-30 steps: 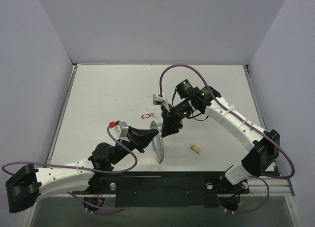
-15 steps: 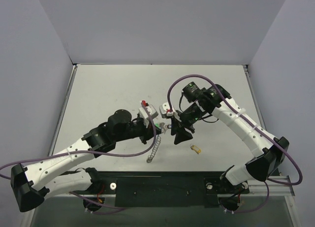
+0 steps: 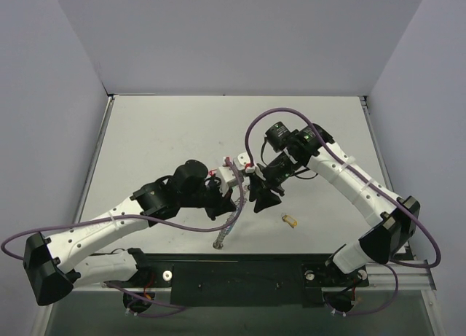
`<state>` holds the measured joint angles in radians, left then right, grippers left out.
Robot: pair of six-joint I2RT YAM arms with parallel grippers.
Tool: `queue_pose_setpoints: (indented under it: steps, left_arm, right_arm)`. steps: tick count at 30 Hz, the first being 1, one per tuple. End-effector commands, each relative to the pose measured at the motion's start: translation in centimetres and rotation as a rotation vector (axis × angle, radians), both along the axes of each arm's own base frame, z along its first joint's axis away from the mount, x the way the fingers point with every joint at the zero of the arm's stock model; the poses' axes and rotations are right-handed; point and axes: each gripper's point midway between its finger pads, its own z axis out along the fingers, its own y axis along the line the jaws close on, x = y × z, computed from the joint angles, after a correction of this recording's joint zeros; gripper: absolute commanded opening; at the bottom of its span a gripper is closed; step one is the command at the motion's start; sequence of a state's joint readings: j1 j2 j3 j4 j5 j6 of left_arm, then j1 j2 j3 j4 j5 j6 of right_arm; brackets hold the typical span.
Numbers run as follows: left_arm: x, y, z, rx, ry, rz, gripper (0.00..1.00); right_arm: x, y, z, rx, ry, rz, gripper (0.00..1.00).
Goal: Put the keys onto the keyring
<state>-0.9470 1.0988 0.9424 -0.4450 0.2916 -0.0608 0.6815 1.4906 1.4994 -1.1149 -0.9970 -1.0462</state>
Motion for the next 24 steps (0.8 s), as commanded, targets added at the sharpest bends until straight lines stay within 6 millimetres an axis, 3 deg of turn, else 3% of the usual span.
queue_pose_setpoints:
  steps: [1,14,24]
  left_arm:
    - [-0.4,-1.4,4.5,-0.209,-0.057,-0.029,0.00]
    - [-0.5,-2.2,6.9,-0.426,-0.068,-0.012,0.00]
    - [-0.1,-2.2,7.5,-0.456,-0.081,0.012,0.00]
  right_arm:
    - [-0.4,1.1,0.8,0.063,0.077,0.008,0.36]
    - [-0.3,2.8,1.2,0.066,0.139,-0.059,0.33]
    - [-0.4,3.2,0.5,0.047,0.158,-0.086,0.20]
